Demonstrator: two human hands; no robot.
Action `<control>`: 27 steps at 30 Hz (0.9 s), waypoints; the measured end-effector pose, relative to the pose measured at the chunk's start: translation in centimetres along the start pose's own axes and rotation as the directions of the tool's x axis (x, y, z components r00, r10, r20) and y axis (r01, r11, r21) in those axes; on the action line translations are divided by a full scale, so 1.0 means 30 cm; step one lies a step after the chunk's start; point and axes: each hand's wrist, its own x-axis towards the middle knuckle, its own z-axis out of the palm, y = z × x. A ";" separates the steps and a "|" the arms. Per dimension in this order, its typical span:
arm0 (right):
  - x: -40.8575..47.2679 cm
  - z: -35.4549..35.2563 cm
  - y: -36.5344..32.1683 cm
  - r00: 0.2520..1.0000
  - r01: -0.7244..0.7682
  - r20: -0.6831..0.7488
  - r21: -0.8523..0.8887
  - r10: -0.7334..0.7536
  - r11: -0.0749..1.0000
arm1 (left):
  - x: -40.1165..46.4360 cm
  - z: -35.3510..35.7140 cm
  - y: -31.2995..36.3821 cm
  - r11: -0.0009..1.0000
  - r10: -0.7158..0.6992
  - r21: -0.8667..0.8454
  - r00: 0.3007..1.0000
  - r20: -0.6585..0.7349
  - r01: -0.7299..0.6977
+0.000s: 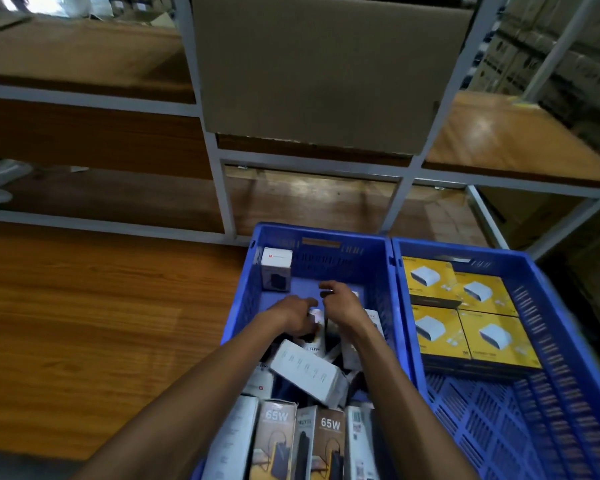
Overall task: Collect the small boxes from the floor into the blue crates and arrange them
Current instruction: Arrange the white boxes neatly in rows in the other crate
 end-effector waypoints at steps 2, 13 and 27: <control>-0.019 -0.005 0.024 1.000 -0.004 0.007 0.020 0.004 1.000 | 0.007 0.016 0.002 0.999 -0.008 -0.037 0.999 0.040 0.009; -0.118 0.013 0.060 0.994 -0.105 0.023 0.055 0.103 0.993 | -0.043 0.044 -0.020 0.996 -0.042 -0.069 0.992 0.116 0.051; -0.153 0.037 0.075 0.998 -0.057 0.021 0.121 0.055 0.991 | -0.106 0.007 -0.024 0.990 0.007 -0.143 0.989 0.147 0.014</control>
